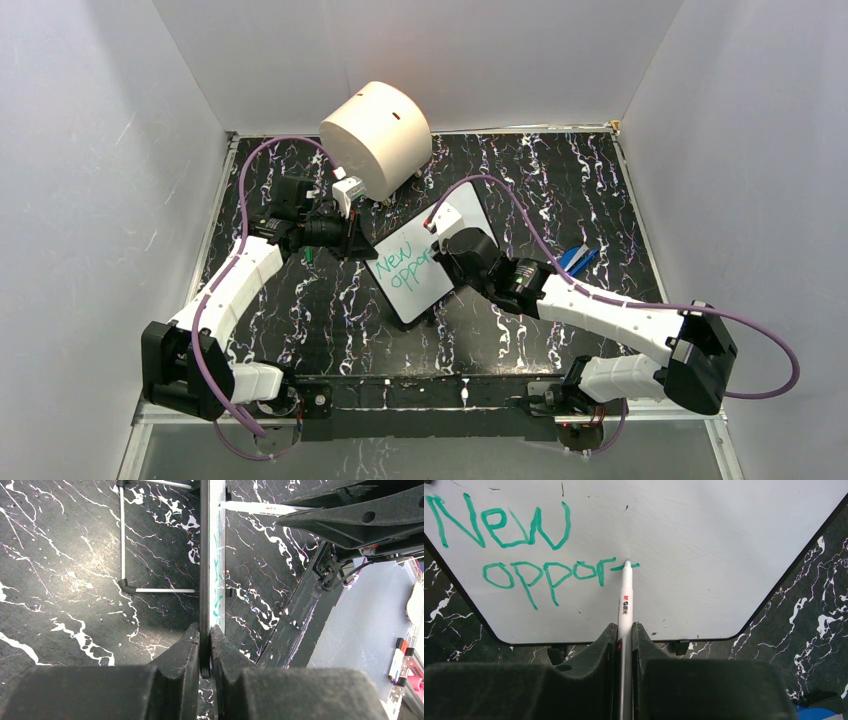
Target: Write a sentence on the whiteboard
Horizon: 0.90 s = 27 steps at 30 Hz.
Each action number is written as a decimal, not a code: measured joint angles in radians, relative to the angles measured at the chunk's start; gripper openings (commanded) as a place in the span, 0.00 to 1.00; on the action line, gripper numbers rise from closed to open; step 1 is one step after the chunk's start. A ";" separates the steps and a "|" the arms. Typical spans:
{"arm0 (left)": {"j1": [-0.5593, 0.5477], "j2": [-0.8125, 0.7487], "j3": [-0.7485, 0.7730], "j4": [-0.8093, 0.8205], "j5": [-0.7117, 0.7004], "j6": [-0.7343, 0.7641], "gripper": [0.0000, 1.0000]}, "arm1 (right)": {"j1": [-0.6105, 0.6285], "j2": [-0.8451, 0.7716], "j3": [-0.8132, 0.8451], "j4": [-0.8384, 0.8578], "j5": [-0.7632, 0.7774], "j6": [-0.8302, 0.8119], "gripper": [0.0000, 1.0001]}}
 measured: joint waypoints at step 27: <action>0.000 0.005 0.002 -0.001 0.000 0.000 0.00 | 0.000 0.017 0.010 0.018 0.004 -0.008 0.00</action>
